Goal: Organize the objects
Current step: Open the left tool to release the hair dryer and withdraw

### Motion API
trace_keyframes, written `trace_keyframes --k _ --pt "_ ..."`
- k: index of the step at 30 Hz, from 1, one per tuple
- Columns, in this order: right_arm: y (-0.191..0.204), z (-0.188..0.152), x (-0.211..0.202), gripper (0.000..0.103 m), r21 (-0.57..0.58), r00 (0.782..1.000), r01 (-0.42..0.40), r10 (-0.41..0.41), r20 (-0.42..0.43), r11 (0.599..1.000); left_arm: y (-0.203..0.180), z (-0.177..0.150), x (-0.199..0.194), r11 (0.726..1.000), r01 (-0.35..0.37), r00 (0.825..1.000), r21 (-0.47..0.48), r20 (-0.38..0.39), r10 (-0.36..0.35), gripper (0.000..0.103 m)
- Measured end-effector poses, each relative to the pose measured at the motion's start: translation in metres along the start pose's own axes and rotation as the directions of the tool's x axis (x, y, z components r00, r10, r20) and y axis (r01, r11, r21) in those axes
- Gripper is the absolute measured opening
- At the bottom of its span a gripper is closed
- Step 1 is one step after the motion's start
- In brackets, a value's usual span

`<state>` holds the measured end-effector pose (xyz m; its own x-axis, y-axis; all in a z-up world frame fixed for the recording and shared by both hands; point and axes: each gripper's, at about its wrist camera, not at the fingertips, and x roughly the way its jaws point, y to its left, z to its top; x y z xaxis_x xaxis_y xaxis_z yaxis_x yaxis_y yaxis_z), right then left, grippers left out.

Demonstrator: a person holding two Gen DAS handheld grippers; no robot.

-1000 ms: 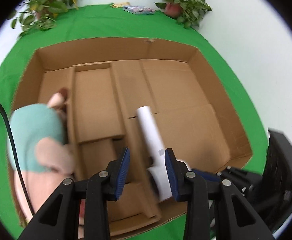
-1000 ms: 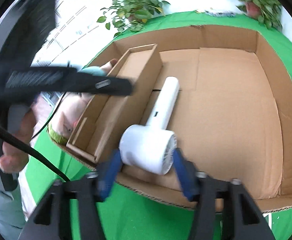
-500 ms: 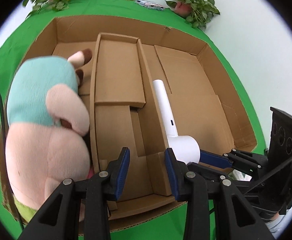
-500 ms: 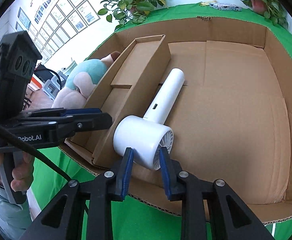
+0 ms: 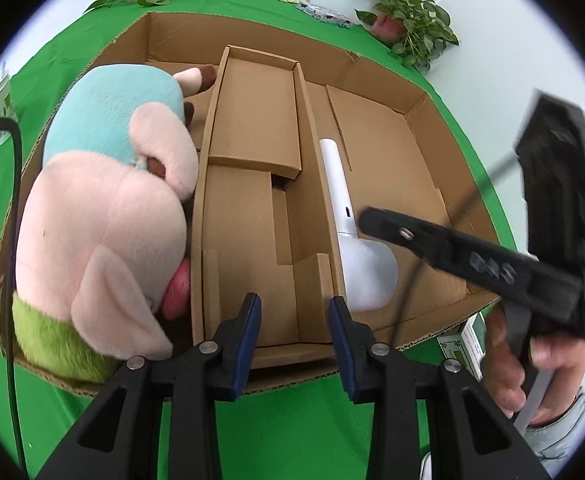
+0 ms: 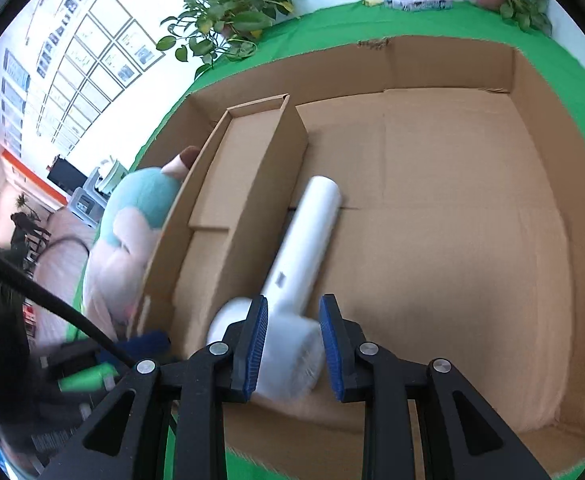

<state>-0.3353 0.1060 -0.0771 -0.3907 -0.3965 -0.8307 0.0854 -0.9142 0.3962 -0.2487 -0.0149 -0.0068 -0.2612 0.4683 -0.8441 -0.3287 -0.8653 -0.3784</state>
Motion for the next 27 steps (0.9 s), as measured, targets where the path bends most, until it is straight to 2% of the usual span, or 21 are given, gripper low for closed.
trace_keyframes --k 3,14,18,21,22,23,24,25,26,27 --pt "0.008 0.007 0.017 0.021 -0.006 0.998 0.032 -0.033 -0.049 0.999 -0.001 -0.004 -0.001 1.0 -0.013 1.0 -0.007 0.014 0.013 0.034" --pt "0.023 0.004 0.019 0.022 -0.041 0.997 0.057 -0.059 -0.053 0.998 -0.002 -0.001 0.002 0.999 -0.007 1.0 -0.035 0.015 0.008 0.034" --pt "0.024 -0.002 0.014 0.023 -0.043 0.998 0.06 -0.061 -0.033 0.997 -0.005 -0.001 -0.001 0.999 -0.028 0.999 -0.025 0.039 0.029 0.034" --pt "0.032 -0.011 -0.005 0.024 -0.074 0.99 0.137 -0.134 0.04 0.988 -0.007 -0.002 -0.011 0.998 -0.058 0.993 -0.02 0.099 0.06 0.039" --pt "0.035 -0.015 -0.014 0.031 -0.089 0.985 0.16 -0.154 0.072 0.983 -0.007 -0.003 -0.015 0.998 -0.061 0.99 -0.024 0.122 0.064 0.039" --pt "0.037 -0.02 -0.024 0.046 -0.099 0.98 0.179 -0.169 0.105 0.979 -0.008 -0.003 -0.02 0.998 -0.065 0.987 -0.025 0.142 0.068 0.041" --pt "0.039 -0.026 -0.037 0.055 -0.1 0.972 0.199 -0.183 0.146 0.975 -0.008 -0.004 -0.024 0.997 -0.075 0.983 -0.025 0.166 0.078 0.046" --pt "0.04 -0.032 -0.049 0.069 -0.093 0.964 0.215 -0.196 0.181 0.972 -0.01 -0.006 -0.03 0.996 -0.086 0.976 -0.026 0.198 0.089 0.05" --pt "0.04 -0.04 -0.061 0.077 -0.084 0.954 0.231 -0.208 0.214 0.969 -0.011 -0.008 -0.034 0.995 -0.097 0.97 -0.023 0.223 0.1 0.051" --pt "0.042 -0.049 -0.074 0.08 -0.082 0.944 0.243 -0.217 0.248 0.967 -0.014 -0.01 -0.039 0.993 -0.113 0.962 -0.018 0.249 0.113 0.051"
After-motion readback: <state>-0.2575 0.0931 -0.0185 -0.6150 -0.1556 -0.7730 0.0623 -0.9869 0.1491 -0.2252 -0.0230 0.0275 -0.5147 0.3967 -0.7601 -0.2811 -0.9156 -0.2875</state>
